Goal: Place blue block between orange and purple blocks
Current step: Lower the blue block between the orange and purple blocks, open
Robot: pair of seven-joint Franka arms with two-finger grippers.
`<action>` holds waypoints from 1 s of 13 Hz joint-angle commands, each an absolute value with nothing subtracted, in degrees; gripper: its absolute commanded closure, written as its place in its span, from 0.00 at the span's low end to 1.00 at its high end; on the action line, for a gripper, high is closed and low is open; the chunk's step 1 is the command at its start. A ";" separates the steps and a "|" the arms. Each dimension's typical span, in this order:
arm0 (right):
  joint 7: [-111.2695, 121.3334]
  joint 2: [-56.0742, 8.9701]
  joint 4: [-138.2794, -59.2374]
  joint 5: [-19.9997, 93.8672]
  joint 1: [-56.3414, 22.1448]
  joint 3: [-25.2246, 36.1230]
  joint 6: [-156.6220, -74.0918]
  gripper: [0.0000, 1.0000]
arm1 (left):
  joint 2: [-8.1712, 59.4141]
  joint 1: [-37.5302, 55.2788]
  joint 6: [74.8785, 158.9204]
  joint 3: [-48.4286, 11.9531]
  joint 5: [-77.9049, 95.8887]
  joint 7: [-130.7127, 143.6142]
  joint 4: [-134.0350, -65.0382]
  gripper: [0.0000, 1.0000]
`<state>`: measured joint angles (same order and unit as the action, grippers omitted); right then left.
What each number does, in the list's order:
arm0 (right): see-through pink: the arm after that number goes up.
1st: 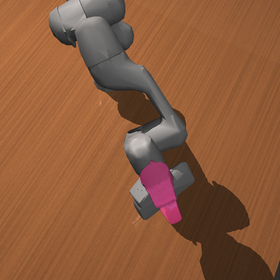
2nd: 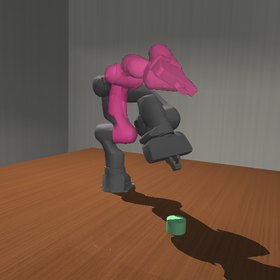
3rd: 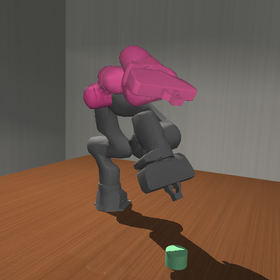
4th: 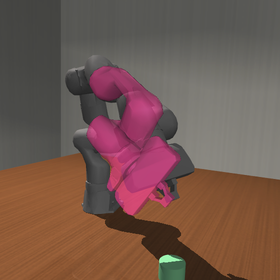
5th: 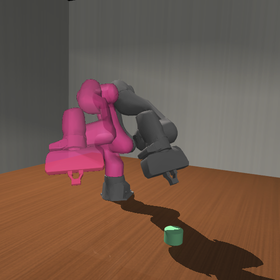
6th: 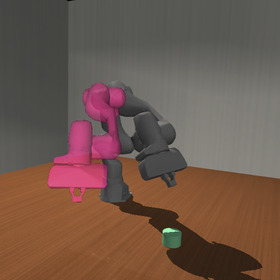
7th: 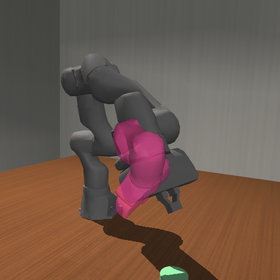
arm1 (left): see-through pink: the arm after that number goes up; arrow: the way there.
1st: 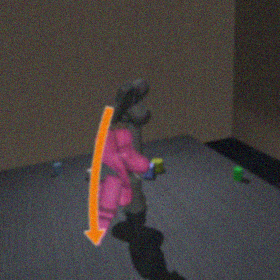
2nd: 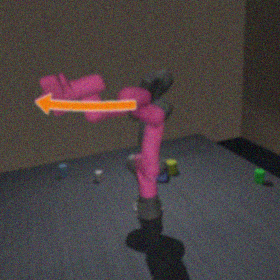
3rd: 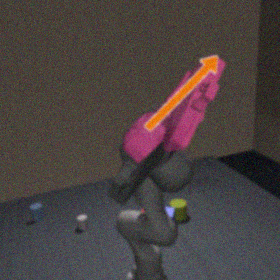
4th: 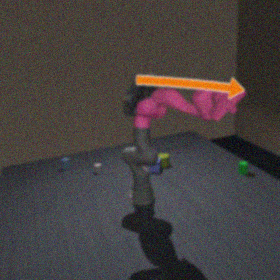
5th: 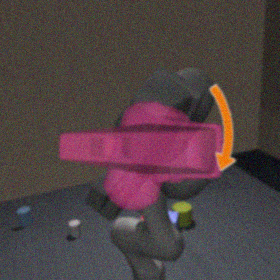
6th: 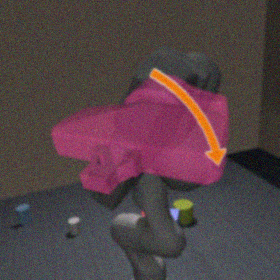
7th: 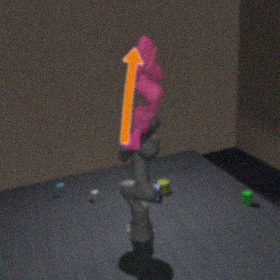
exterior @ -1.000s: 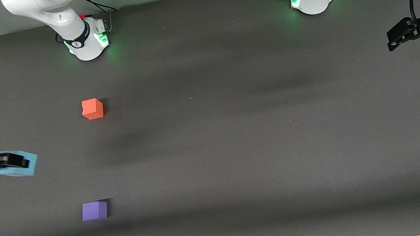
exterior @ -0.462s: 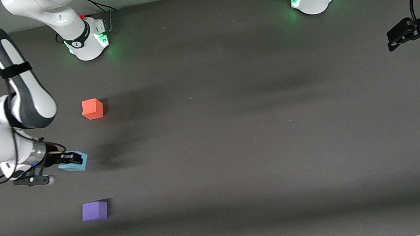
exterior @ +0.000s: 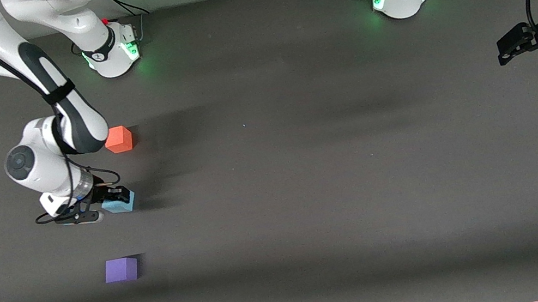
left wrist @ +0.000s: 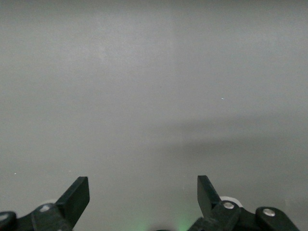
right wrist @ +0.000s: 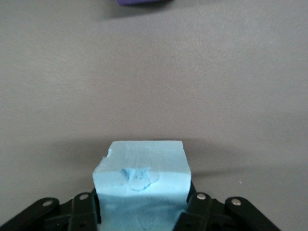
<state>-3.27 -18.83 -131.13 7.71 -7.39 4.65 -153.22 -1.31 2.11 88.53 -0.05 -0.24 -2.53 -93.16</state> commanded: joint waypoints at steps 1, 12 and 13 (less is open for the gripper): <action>1.05 -22.14 -131.92 8.26 -7.56 4.83 -159.24 0.55 | -1.23 2.72 88.68 0.35 -1.84 -3.60 -92.46 0.00; 4.57 -2.14 -118.05 8.17 -6.95 6.33 -118.43 0.00 | -1.23 2.64 88.94 0.44 -0.88 -3.43 -92.46 0.00; 4.40 0.15 -116.38 8.17 -5.38 6.07 -115.26 0.00 | -1.23 2.64 88.95 0.44 -0.88 -3.43 -92.46 0.00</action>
<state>2.62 -4.45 -118.10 7.71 -7.04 5.99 -120.60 -1.32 2.11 88.66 -0.06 -0.97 -2.57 -93.12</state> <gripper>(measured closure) 0.000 0.000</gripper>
